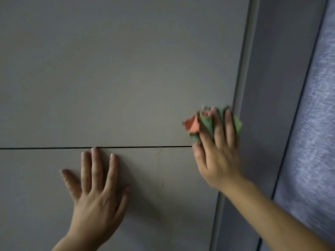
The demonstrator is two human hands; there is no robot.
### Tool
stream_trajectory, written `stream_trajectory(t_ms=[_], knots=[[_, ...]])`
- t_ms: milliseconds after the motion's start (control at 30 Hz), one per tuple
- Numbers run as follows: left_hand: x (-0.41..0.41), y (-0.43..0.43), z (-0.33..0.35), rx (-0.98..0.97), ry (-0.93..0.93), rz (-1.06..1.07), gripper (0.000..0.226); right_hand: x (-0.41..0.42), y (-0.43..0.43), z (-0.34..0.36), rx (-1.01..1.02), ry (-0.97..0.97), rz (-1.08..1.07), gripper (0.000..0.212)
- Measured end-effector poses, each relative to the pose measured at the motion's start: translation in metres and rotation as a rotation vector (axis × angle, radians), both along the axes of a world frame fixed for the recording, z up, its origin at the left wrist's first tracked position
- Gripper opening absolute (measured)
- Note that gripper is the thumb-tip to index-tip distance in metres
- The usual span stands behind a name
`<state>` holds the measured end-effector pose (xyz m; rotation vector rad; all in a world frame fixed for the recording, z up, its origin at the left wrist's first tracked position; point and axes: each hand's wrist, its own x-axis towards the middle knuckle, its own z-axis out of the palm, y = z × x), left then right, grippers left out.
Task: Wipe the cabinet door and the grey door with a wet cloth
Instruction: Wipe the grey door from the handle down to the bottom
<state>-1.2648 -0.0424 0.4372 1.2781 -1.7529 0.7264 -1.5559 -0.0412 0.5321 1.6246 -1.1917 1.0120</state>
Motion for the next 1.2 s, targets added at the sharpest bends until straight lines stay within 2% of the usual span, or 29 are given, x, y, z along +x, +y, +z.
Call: stream_trajectory(t_ms=[133,200,300,367,567,667,767,900,967,1100,1200], knots=[[0.001,0.003,0.003,0.003,-0.024,-0.006,0.077,0.008,-0.007,0.053,-0.071,-0.083,-0.035,0.059],[0.004,0.004,0.002,-0.001,-0.041,-0.011,0.08,0.006,-0.006,0.023,-0.058,-0.017,-0.009,0.058],[0.009,0.003,-0.003,-0.01,-0.068,-0.016,0.08,0.004,0.001,-0.07,0.059,0.123,0.015,0.063],[0.011,0.002,-0.004,-0.003,-0.071,-0.02,0.079,0.005,0.005,-0.099,0.095,0.159,0.004,0.066],[0.013,0.008,-0.003,0.002,-0.078,-0.042,0.08,0.077,-0.002,-0.037,0.047,0.026,0.066,0.063],[0.019,0.01,-0.003,-0.004,-0.085,-0.054,0.08,0.108,0.002,-0.062,0.126,0.191,0.088,0.063],[0.021,0.011,-0.003,-0.006,-0.094,-0.07,0.078,0.098,0.006,-0.073,0.144,0.29,0.055,0.065],[0.026,0.009,-0.004,-0.023,-0.105,-0.087,0.08,0.106,0.0,-0.003,0.058,0.103,0.027,0.06],[0.03,0.009,-0.005,-0.028,-0.113,-0.089,0.082,0.121,-0.003,0.02,0.06,0.072,0.029,0.06],[0.032,0.01,-0.004,-0.007,-0.14,-0.091,0.082,0.116,0.001,-0.02,0.1,0.286,0.04,0.064],[0.026,0.01,-0.006,0.011,-0.139,-0.093,0.081,0.076,0.006,-0.059,0.085,0.249,-0.016,0.065]])
